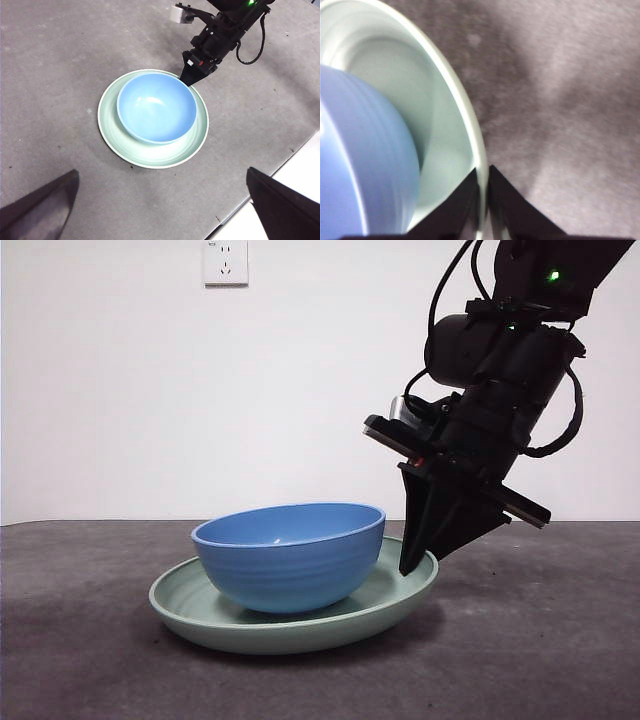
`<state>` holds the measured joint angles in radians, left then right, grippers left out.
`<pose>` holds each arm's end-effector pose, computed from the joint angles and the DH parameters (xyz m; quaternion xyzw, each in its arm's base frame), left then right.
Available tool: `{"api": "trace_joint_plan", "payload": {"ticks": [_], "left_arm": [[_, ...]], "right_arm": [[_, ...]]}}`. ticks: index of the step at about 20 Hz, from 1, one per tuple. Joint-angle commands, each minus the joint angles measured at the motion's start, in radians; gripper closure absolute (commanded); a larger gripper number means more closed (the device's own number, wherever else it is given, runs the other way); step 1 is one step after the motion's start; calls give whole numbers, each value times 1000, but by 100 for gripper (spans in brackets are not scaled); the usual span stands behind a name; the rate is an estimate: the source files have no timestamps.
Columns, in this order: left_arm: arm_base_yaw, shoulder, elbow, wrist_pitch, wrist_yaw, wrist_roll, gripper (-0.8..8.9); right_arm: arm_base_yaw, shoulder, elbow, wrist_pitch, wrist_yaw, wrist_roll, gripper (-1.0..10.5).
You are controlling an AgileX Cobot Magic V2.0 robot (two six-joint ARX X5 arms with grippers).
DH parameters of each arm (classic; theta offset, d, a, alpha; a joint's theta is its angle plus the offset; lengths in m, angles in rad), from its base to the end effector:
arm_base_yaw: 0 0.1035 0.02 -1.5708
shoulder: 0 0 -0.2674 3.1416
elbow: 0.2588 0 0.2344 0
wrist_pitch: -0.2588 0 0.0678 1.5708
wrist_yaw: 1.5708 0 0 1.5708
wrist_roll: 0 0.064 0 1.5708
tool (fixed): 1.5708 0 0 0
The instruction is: Pick up the blue bowl, put it on the green plate, put it on desk
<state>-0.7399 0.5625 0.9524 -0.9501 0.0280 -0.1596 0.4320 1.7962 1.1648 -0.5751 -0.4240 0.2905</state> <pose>0.0669 -0.0635 0.3177 0.0250 0.2870 -0.3382 0.8959 0.3005 0.1675 0.1609 0.1062 0.6108 0.2561 0.7417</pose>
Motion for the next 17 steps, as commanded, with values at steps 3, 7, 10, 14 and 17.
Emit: {"api": "trace_joint_plan", "payload": {"ticks": [3, 7, 10, 14, 17], "left_arm": [[-5, 3, 14, 8, -3, -10, 215], [-5, 3, 13, 8, -3, -10, 215], [-5, 3, 14, 7, -3, -10, 215], [-5, 3, 13, 7, -3, -10, 215], [-5, 3, 13, 7, -3, -10, 215]], "right_arm": [[5, 17, 21, -4, 10, 13, 846], [5, 6, 21, -2, 60, -10, 728], [-2, -51, 21, -11, 77, -21, 712], [-5, -208, 21, -93, 142, -54, 550], [-2, -366, 21, -190, 177, -101, 392]]}}
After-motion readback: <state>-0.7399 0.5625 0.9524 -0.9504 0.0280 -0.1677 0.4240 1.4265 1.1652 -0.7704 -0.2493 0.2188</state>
